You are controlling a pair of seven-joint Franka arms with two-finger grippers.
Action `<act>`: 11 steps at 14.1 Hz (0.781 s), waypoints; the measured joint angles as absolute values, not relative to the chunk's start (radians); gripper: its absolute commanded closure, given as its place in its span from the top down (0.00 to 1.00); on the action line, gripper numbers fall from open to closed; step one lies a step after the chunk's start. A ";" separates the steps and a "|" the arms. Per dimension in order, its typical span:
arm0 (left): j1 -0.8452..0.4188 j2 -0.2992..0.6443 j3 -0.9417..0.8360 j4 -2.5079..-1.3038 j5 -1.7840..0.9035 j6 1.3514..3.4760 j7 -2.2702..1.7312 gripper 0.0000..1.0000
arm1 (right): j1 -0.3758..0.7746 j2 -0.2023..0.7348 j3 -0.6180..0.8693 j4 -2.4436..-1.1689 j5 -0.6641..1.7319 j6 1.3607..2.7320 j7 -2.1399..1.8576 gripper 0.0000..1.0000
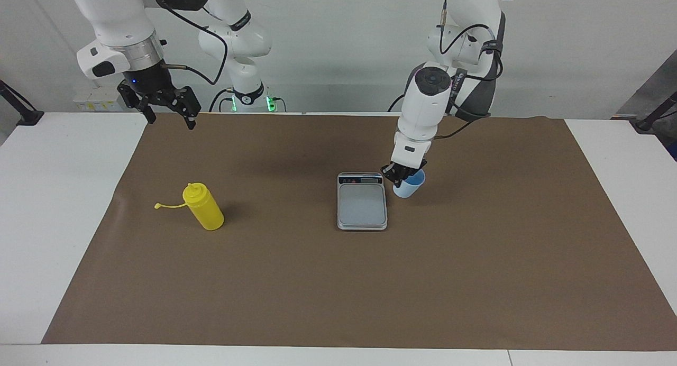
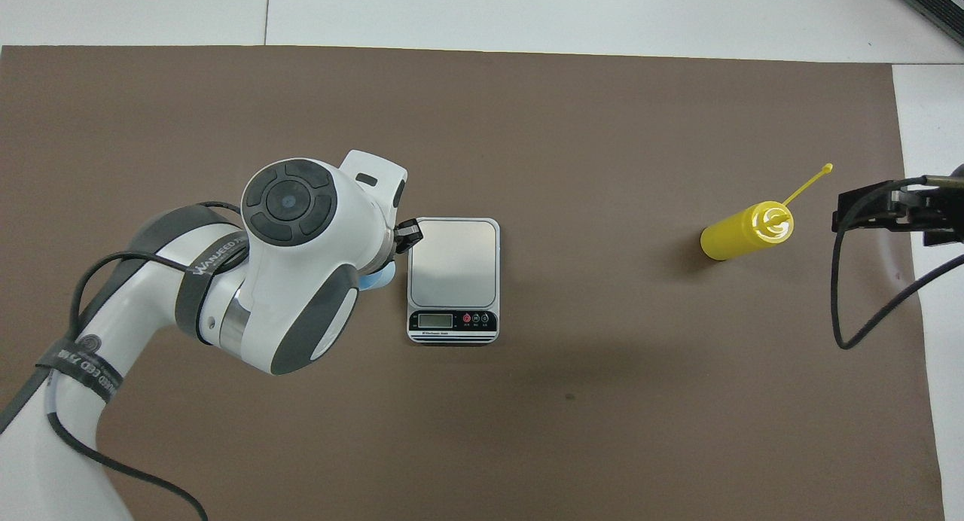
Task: Pour seasoning into cup on scale with both arms
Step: 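Carry the blue cup with the left gripper and set it on the scale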
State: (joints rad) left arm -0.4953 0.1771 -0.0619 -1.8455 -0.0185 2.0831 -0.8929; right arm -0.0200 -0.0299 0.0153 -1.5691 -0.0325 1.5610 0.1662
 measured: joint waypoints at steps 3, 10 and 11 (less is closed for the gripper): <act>-0.531 0.218 -0.061 -1.794 -0.018 2.070 -0.942 0.00 | -0.020 -0.030 0.015 -1.569 -0.032 1.561 0.166 1.00; -0.608 0.367 -0.061 -1.635 -0.006 2.022 -1.053 0.00 | -0.020 -0.030 0.015 -1.569 -0.032 1.561 0.166 1.00; -0.609 0.372 -0.061 -1.626 -0.006 2.020 -1.057 0.00 | -0.020 -0.030 0.015 -1.569 -0.032 1.561 0.166 1.00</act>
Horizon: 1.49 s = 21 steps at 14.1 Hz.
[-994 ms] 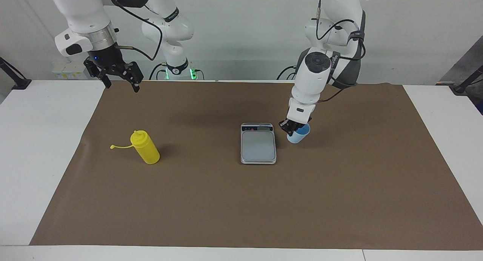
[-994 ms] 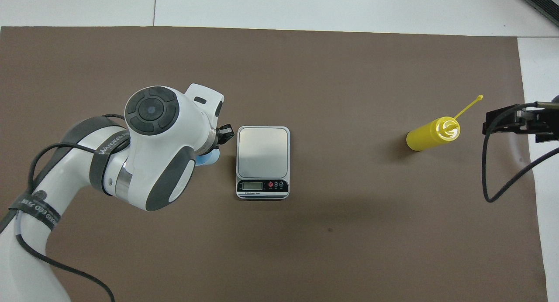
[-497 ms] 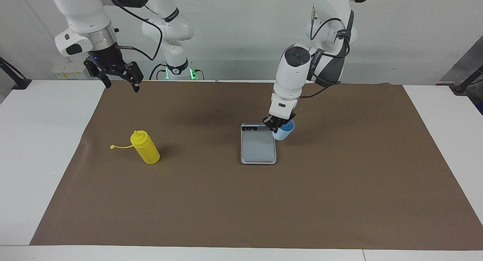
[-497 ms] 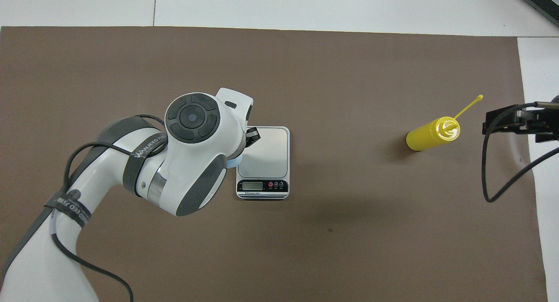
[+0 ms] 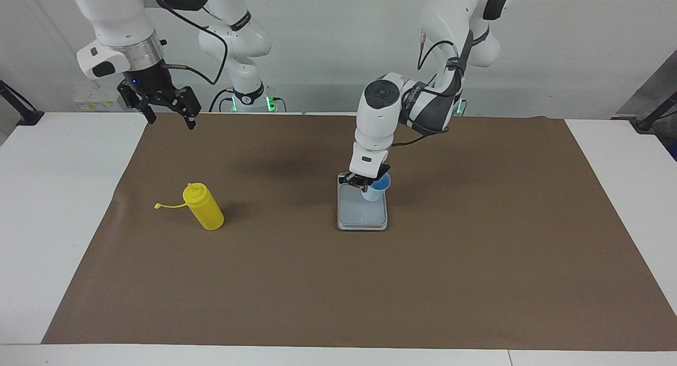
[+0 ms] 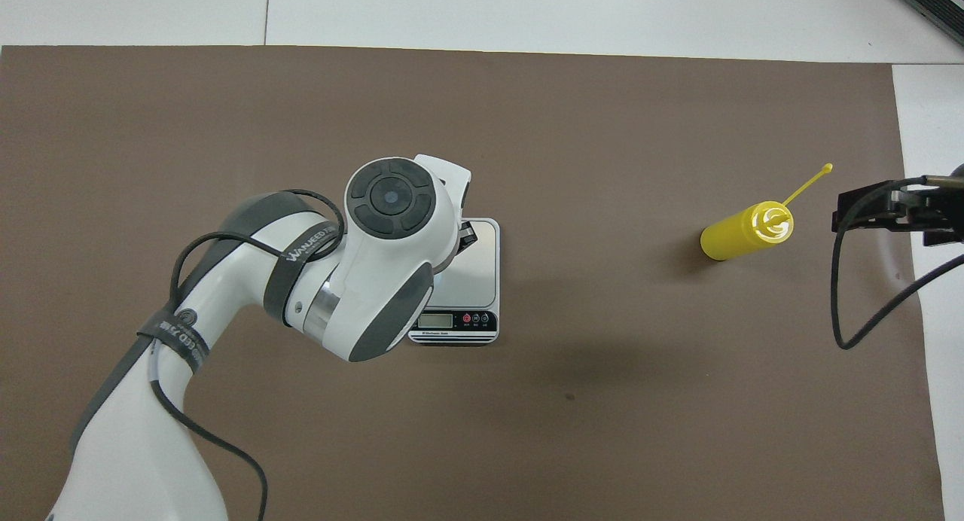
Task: Pour seasoning into cup on scale with both arms
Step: 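Carry the blue cup with the left gripper and set it on the scale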
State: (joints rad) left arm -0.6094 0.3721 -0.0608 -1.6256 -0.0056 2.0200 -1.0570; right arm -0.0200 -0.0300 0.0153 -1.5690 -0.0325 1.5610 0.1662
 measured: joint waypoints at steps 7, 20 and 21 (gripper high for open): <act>-0.624 0.415 -0.060 -1.584 0.009 2.013 -1.083 0.00 | -0.020 -0.030 0.015 -1.569 -0.032 1.561 0.166 1.00; -0.624 0.445 -0.060 -1.575 0.018 2.042 -1.091 0.05 | -0.020 -0.030 0.015 -1.569 -0.032 1.561 0.166 1.00; -0.624 0.445 -0.060 -1.575 0.028 2.044 -1.091 0.09 | -0.020 -0.030 0.015 -1.569 -0.032 1.561 0.166 1.00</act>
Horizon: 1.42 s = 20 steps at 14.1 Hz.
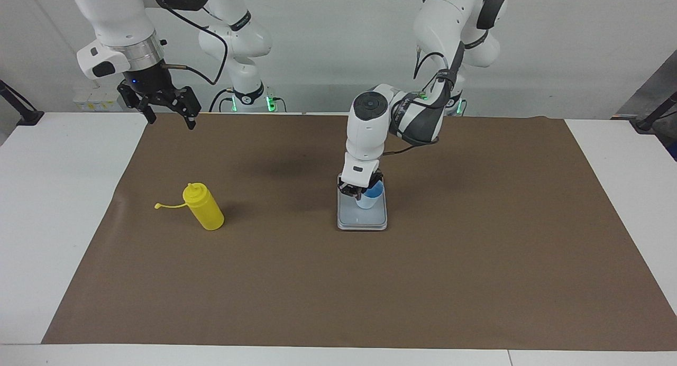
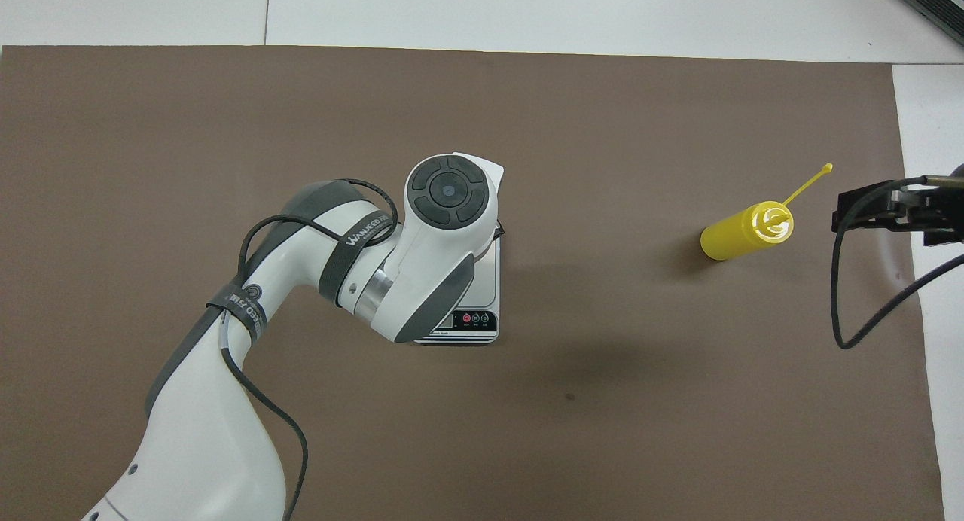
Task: Pour seasoning into cup on scale with both arms
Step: 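Carry the blue cup with the left gripper and set it on the scale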
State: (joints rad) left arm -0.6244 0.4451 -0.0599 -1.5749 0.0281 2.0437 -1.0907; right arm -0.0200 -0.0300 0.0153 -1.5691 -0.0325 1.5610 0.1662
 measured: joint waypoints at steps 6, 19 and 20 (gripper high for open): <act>-0.624 0.447 -0.061 -1.575 0.039 2.046 -1.091 0.56 | -0.020 -0.030 0.015 -1.569 -0.032 1.561 0.166 1.00; -0.621 0.464 -0.053 -1.405 0.040 1.858 -1.091 0.90 | -0.016 -0.030 0.018 -1.569 -0.032 1.561 0.166 1.00; -0.616 0.457 -0.050 -1.391 0.040 1.841 -1.091 0.93 | -0.016 -0.030 0.018 -1.569 -0.032 1.561 0.166 1.00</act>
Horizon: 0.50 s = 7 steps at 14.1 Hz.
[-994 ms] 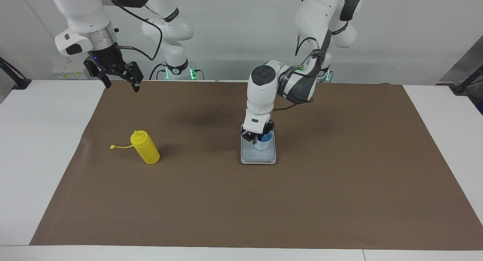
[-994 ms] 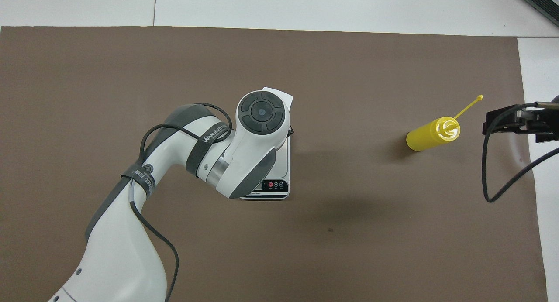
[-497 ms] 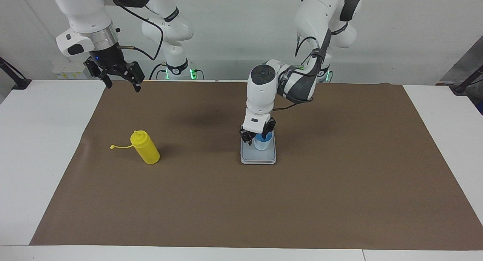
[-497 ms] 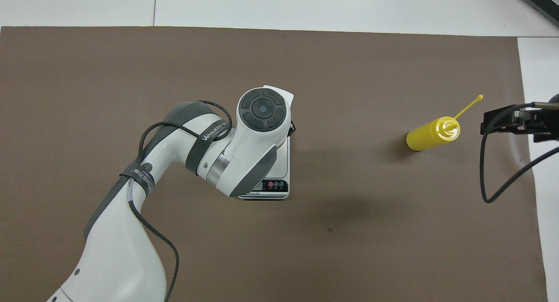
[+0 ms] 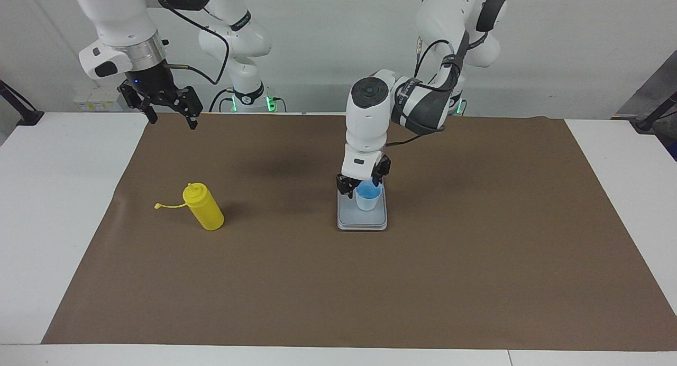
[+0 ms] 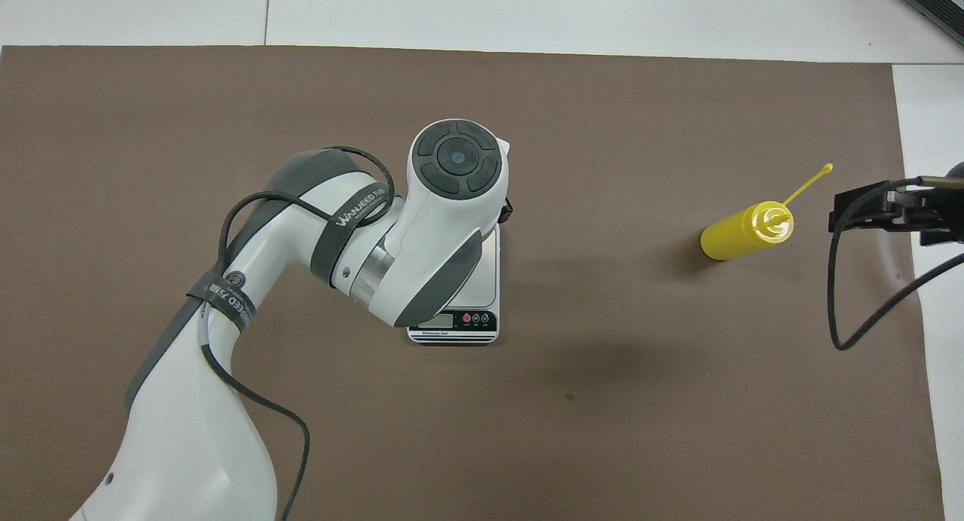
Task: Pour seasoning into cup on scale with both arms
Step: 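Carry the blue cup with the left gripper and set it on the scale, then open the left gripper and withdraw it from the cup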
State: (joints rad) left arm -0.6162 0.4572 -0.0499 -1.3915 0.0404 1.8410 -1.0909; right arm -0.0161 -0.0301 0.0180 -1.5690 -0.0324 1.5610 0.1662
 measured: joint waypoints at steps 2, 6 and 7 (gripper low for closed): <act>-0.586 0.421 -0.046 -1.369 0.040 1.780 -1.078 0.99 | -0.016 -0.030 0.018 -1.569 -0.032 1.561 0.166 1.00; -0.496 0.337 -0.037 -1.363 0.040 1.638 -0.916 0.99 | -0.016 -0.030 0.018 -1.569 -0.032 1.561 0.166 1.00; -0.469 0.326 -0.035 -1.360 0.040 1.619 -0.863 0.99 | -0.016 -0.030 0.018 -1.569 -0.032 1.561 0.165 1.00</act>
